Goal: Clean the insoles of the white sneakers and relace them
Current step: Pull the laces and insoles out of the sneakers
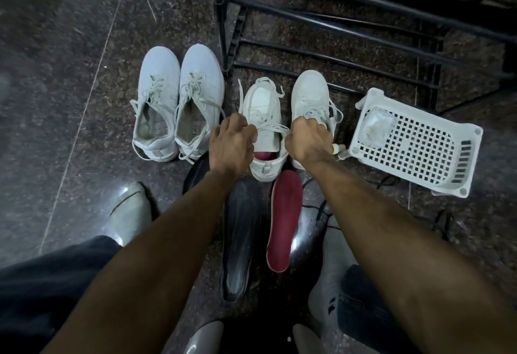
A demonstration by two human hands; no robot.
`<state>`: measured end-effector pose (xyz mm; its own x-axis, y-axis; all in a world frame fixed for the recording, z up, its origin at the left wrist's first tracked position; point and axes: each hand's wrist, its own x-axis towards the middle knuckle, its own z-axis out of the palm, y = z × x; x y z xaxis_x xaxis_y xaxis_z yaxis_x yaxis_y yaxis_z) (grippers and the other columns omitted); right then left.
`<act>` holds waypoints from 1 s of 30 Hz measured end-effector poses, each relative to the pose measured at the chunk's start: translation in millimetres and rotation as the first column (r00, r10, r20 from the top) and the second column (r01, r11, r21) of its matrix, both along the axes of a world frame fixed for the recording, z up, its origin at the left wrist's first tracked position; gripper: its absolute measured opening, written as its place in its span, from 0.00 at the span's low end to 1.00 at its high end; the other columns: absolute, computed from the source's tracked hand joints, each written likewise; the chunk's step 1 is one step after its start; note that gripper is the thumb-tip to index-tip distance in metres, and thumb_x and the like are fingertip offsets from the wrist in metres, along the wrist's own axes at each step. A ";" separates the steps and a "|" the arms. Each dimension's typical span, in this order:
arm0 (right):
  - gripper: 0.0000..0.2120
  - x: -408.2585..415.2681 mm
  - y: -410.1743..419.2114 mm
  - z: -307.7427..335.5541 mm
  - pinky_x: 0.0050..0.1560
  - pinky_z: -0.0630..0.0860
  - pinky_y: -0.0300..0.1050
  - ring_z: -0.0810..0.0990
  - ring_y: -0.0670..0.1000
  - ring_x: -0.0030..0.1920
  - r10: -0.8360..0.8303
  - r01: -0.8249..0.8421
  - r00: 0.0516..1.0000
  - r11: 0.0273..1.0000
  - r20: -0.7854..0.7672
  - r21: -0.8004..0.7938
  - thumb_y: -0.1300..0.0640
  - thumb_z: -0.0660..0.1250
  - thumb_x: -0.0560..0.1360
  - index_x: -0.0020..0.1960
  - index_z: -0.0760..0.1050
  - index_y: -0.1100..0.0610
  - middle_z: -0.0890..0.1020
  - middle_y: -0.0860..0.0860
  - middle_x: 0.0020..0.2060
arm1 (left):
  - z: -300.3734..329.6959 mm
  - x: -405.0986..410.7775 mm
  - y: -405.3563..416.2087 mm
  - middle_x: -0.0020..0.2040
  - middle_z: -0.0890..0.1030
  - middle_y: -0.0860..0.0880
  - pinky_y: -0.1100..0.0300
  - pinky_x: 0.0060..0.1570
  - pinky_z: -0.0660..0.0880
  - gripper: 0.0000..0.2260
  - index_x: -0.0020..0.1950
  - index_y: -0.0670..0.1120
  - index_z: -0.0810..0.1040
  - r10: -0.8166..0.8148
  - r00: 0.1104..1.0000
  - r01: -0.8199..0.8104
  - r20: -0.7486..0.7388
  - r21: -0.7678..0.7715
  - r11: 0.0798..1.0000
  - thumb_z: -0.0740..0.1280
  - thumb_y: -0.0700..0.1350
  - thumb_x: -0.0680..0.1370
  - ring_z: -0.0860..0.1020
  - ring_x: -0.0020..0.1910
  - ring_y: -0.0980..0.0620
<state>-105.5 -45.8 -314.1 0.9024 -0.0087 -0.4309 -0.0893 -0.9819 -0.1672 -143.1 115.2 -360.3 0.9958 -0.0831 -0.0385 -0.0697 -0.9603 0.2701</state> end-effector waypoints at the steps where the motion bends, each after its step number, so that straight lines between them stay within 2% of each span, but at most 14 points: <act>1: 0.14 0.2 0.0 -0.2 0.56 0.72 0.51 0.76 0.62 0.59 -0.011 0.011 1.000 1.000 -0.003 0.007 0.55 0.63 0.77 0.60 0.75 0.59 0.77 0.60 0.59 | -0.5 1.7 -2.6 0.61 0.72 0.46 0.46 0.58 0.69 0.09 0.51 0.48 0.81 -0.074 0.997 0.074 0.011 0.043 0.996 0.66 0.39 0.73 0.71 0.62 0.44; 4: 0.13 2.3 1.3 -1.7 0.52 0.74 0.50 0.79 0.61 0.56 -0.050 0.051 0.999 0.998 -0.017 0.045 0.55 0.65 0.75 0.58 0.78 0.58 0.80 0.58 0.56 | -1.4 11.1 -9.8 0.72 0.66 0.47 0.42 0.68 0.61 0.15 0.61 0.51 0.79 -0.196 0.976 0.209 -0.093 0.159 0.965 0.68 0.45 0.74 0.61 0.73 0.45; 8: 0.09 5.0 4.9 -2.2 0.47 0.75 0.48 0.80 0.60 0.51 -0.086 0.091 0.995 0.991 -0.048 0.095 0.56 0.66 0.74 0.52 0.79 0.58 0.82 0.57 0.51 | -1.8 21.3 -26.4 0.73 0.60 0.47 0.37 0.72 0.52 0.21 0.65 0.50 0.74 -0.172 0.947 0.262 -0.270 0.344 0.902 0.68 0.56 0.75 0.56 0.75 0.44; 11: 0.08 4.6 5.4 -6.0 0.44 0.73 0.47 0.80 0.59 0.50 -0.081 0.084 0.996 0.991 -0.038 0.104 0.56 0.66 0.74 0.51 0.79 0.57 0.81 0.56 0.50 | -1.2 27.2 -34.8 0.73 0.60 0.47 0.35 0.72 0.51 0.17 0.64 0.50 0.75 -0.166 0.942 0.281 -0.290 0.420 0.863 0.66 0.52 0.77 0.56 0.75 0.43; 13: 0.08 3.5 3.9 -9.8 0.42 0.71 0.46 0.80 0.60 0.50 -0.083 0.085 0.996 0.990 -0.020 0.110 0.55 0.66 0.75 0.51 0.79 0.58 0.81 0.56 0.49 | -4.0 26.4 -30.9 0.73 0.62 0.47 0.37 0.72 0.53 0.13 0.59 0.48 0.79 -0.229 0.941 0.314 -0.250 0.384 0.868 0.64 0.48 0.77 0.57 0.75 0.44; 15: 0.08 2.5 2.5 -12.7 0.41 0.71 0.46 0.80 0.60 0.49 -0.106 0.107 0.994 0.985 -0.015 0.132 0.55 0.66 0.75 0.50 0.79 0.59 0.81 0.57 0.48 | -7.4 20.8 -21.9 0.71 0.67 0.47 0.41 0.69 0.59 0.10 0.49 0.45 0.83 -0.340 0.933 0.358 -0.114 0.337 0.870 0.65 0.47 0.75 0.61 0.73 0.44; 17: 0.07 1.8 4.0 -15.0 0.42 0.75 0.46 0.80 0.61 0.48 -0.141 0.142 0.990 0.975 -0.021 0.170 0.57 0.66 0.74 0.48 0.79 0.59 0.82 0.58 0.46 | -10.3 16.1 -10.2 0.65 0.73 0.48 0.45 0.62 0.65 0.08 0.40 0.44 0.83 -0.417 0.908 0.386 0.037 0.314 0.867 0.67 0.46 0.73 0.68 0.67 0.46; 19: 0.06 0.1 6.3 -14.4 0.45 0.78 0.48 0.81 0.60 0.46 -0.171 0.175 0.985 0.965 -0.037 0.195 0.58 0.66 0.73 0.45 0.79 0.59 0.82 0.58 0.43 | -11.1 19.1 -2.6 0.57 0.77 0.48 0.49 0.54 0.68 0.09 0.40 0.44 0.82 -0.453 0.882 0.408 0.126 0.276 0.870 0.65 0.47 0.75 0.73 0.57 0.47; 21: 0.06 -1.5 7.6 -15.7 0.47 0.80 0.50 0.82 0.59 0.43 -0.219 0.226 0.974 0.946 -0.057 0.233 0.58 0.65 0.72 0.43 0.80 0.59 0.83 0.57 0.40 | -4.6 26.8 -0.1 0.51 0.77 0.47 0.49 0.46 0.70 0.13 0.45 0.43 0.81 -0.472 0.878 0.452 0.079 0.187 0.872 0.59 0.47 0.78 0.78 0.47 0.45; 22: 0.06 -2.6 7.8 -16.9 0.47 0.81 0.50 0.83 0.59 0.42 -0.248 0.258 0.966 0.931 -0.071 0.257 0.58 0.65 0.71 0.41 0.80 0.58 0.83 0.57 0.39 | 0.5 31.8 0.2 0.51 0.77 0.45 0.49 0.43 0.71 0.14 0.49 0.42 0.80 -0.462 0.887 0.457 0.016 0.124 0.881 0.57 0.47 0.80 0.79 0.44 0.43; 25: 0.03 -7.0 9.7 -21.6 0.45 0.82 0.52 0.83 0.59 0.40 -0.356 0.374 0.927 0.858 -0.116 0.352 0.57 0.65 0.70 0.40 0.77 0.54 0.83 0.56 0.38 | 12.6 49.3 0.8 0.56 0.75 0.45 0.48 0.42 0.74 0.14 0.58 0.43 0.75 -0.410 0.891 0.427 -0.195 0.054 0.903 0.56 0.49 0.83 0.79 0.46 0.40; 26: 0.01 -10.0 11.8 -19.5 0.45 0.82 0.52 0.83 0.59 0.40 -0.388 0.403 0.914 0.829 -0.118 0.387 0.58 0.65 0.70 0.41 0.75 0.52 0.83 0.56 0.38 | 16.4 54.2 0.8 0.56 0.76 0.45 0.47 0.44 0.75 0.13 0.57 0.43 0.75 -0.410 0.883 0.430 -0.229 0.040 0.902 0.56 0.50 0.82 0.78 0.47 0.40; 28: 0.05 -18.8 18.2 -10.8 0.47 0.80 0.50 0.82 0.58 0.43 -0.413 0.424 0.902 0.792 -0.125 0.440 0.60 0.65 0.72 0.43 0.73 0.51 0.83 0.55 0.41 | 21.9 63.1 -0.6 0.54 0.78 0.43 0.48 0.47 0.74 0.12 0.54 0.43 0.74 -0.413 0.870 0.435 -0.269 0.023 0.900 0.56 0.50 0.82 0.77 0.49 0.40; 30: 0.09 -29.1 24.3 -5.9 0.51 0.78 0.47 0.81 0.58 0.49 -0.371 0.399 0.916 0.810 -0.151 0.430 0.63 0.64 0.72 0.47 0.77 0.52 0.83 0.55 0.47 | 25.3 72.0 -3.1 0.55 0.79 0.41 0.50 0.46 0.71 0.12 0.54 0.44 0.75 -0.421 0.856 0.452 -0.298 0.039 0.891 0.57 0.50 0.81 0.77 0.52 0.39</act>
<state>-134.5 -21.6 -320.0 0.8393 -0.1462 -0.5237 -0.4675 -0.6859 -0.5577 -71.1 112.1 -335.0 0.8057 -0.4870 -0.3372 -0.4263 -0.8719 0.2408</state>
